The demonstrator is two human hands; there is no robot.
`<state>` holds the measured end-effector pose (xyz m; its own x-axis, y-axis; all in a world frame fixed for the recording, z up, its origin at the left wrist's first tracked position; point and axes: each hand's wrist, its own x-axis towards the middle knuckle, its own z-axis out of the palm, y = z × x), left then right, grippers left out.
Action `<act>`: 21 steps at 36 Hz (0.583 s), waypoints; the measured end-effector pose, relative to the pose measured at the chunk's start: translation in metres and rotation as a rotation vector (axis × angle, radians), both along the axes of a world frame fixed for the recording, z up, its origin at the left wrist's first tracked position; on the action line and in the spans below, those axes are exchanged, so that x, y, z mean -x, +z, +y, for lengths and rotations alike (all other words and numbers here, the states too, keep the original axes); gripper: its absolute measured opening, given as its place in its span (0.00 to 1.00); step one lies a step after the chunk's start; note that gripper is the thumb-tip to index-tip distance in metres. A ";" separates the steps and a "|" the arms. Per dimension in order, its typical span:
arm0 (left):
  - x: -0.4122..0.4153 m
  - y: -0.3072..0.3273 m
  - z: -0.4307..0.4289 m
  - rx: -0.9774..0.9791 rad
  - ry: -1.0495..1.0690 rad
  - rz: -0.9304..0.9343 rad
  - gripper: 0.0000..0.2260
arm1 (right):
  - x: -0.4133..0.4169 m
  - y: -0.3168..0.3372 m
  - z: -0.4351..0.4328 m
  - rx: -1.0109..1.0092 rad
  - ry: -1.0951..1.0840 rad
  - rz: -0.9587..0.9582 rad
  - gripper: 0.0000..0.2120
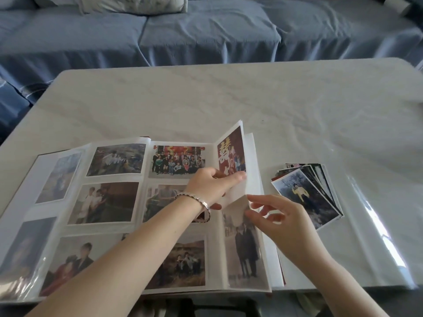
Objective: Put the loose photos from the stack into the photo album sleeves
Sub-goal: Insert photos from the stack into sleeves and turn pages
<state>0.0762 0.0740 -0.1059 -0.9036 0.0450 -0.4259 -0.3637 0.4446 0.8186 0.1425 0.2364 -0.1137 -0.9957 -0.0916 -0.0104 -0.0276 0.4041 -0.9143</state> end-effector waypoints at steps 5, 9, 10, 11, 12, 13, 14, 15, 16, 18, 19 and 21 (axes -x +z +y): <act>-0.003 -0.001 0.002 0.077 -0.079 0.011 0.20 | -0.001 0.000 -0.002 -0.034 0.011 0.001 0.16; -0.002 0.003 0.001 0.007 -0.056 -0.014 0.15 | -0.001 0.003 -0.003 -0.042 0.032 -0.012 0.09; -0.002 0.005 0.000 -0.001 -0.055 -0.007 0.14 | -0.001 0.003 -0.002 -0.050 0.030 0.000 0.10; -0.002 0.006 -0.003 0.006 -0.055 0.010 0.17 | -0.002 0.004 -0.002 -0.059 0.020 0.014 0.11; -0.002 0.007 -0.006 0.028 -0.057 0.032 0.20 | -0.002 0.004 -0.002 -0.070 0.005 0.024 0.12; -0.002 0.008 -0.010 0.047 -0.058 0.052 0.23 | -0.002 0.004 -0.001 -0.081 -0.015 0.025 0.13; -0.002 0.008 -0.014 0.065 -0.059 0.069 0.24 | -0.001 0.003 0.000 -0.092 -0.034 0.018 0.13; -0.003 0.008 -0.020 0.095 -0.067 0.088 0.25 | -0.001 0.003 0.000 -0.109 -0.051 0.004 0.14; -0.003 0.008 -0.026 0.138 -0.074 0.119 0.24 | 0.000 0.002 0.001 -0.135 -0.064 -0.010 0.15; -0.005 0.009 -0.037 0.252 -0.086 0.205 0.19 | 0.003 -0.001 0.001 -0.212 -0.079 -0.039 0.17; -0.006 0.010 -0.041 0.294 -0.084 0.251 0.17 | 0.004 -0.003 0.000 -0.248 -0.087 -0.046 0.16; -0.011 0.012 -0.051 0.346 -0.066 0.331 0.15 | 0.005 -0.005 -0.003 -0.314 -0.119 -0.034 0.15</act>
